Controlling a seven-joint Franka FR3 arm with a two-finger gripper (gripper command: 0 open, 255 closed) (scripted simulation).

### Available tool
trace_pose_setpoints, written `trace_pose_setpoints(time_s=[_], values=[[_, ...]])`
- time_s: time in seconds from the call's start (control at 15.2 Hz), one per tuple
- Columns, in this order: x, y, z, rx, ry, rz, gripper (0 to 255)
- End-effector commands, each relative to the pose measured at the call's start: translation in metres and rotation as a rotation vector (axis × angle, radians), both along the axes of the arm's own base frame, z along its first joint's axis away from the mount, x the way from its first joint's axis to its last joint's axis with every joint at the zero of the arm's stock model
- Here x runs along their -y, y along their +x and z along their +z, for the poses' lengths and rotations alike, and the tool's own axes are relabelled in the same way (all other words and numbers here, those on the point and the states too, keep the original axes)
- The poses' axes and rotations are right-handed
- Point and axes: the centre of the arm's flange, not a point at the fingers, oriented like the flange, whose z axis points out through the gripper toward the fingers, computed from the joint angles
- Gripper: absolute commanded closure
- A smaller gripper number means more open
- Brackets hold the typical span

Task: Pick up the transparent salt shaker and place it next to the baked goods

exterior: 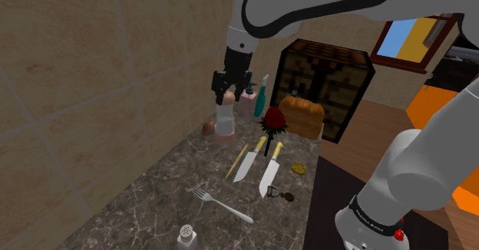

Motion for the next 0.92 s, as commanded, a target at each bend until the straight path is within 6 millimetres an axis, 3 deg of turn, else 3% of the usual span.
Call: trace_pose_setpoints(time_s=[0.0,0.86], values=[[0.001,0.0,0.011,0.0,0.0,0.0,255],[0.001,0.0,0.08,0.0,0.0,0.0,255]])
